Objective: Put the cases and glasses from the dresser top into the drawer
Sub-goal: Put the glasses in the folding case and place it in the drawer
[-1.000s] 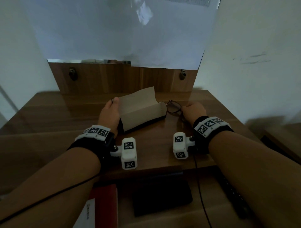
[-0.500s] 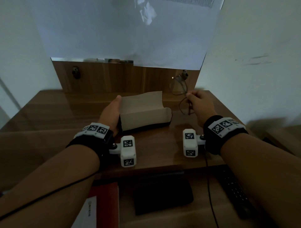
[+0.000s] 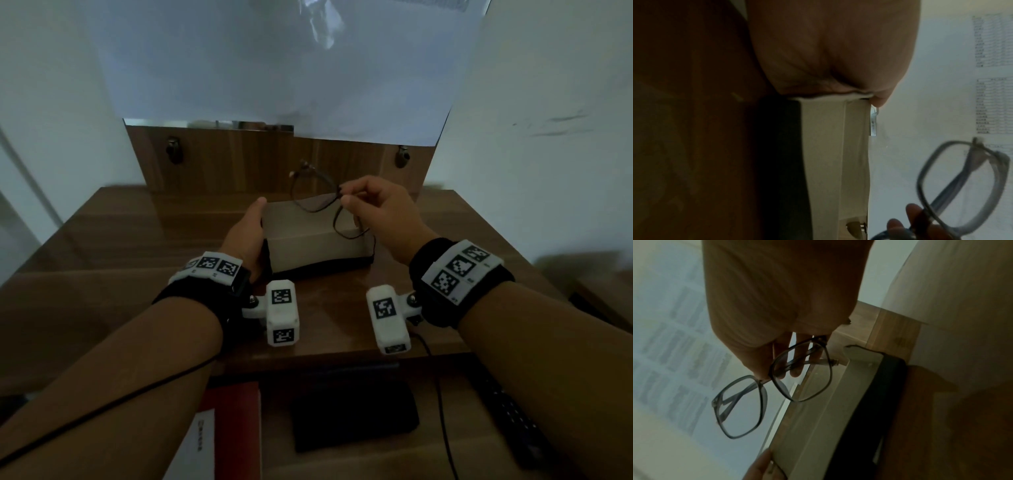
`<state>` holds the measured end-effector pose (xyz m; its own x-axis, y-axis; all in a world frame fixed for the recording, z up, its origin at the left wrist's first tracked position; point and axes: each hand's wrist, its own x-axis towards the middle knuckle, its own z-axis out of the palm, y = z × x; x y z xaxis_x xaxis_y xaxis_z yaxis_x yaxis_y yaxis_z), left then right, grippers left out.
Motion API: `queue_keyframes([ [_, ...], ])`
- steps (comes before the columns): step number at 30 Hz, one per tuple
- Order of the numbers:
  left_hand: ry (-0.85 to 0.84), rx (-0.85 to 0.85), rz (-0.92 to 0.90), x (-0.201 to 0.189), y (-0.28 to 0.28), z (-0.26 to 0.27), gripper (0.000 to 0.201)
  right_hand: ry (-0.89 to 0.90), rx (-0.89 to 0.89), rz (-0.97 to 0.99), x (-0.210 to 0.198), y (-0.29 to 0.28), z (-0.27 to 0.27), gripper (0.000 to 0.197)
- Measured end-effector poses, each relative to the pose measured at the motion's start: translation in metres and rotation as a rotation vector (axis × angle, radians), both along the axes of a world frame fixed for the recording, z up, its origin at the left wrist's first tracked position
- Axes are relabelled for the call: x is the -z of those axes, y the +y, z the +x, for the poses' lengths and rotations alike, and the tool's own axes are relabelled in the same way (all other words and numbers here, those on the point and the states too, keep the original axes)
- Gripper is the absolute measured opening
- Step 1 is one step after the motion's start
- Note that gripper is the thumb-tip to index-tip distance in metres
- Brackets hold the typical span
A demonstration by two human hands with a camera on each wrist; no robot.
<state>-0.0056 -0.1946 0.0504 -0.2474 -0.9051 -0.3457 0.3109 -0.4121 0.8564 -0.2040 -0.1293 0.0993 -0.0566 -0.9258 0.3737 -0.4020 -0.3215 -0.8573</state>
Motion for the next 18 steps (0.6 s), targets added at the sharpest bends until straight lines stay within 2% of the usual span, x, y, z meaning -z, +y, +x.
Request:
queue_keyframes([
  [2, -0.010, 0.019, -0.012, -0.002, 0.001, 0.000, 0.060, 0.159, -0.013, -0.024, 0.003, 0.001, 0.005, 0.006],
  [9, -0.059, 0.073, -0.038, -0.006, 0.002, -0.003, 0.061, 0.559, -0.048, -0.037, 0.015, -0.001, 0.009, 0.016],
  [18, -0.022, 0.059, -0.013, -0.007, 0.004, -0.002, 0.066, 0.702, -0.077, 0.081, 0.017, -0.004, 0.010, 0.019],
])
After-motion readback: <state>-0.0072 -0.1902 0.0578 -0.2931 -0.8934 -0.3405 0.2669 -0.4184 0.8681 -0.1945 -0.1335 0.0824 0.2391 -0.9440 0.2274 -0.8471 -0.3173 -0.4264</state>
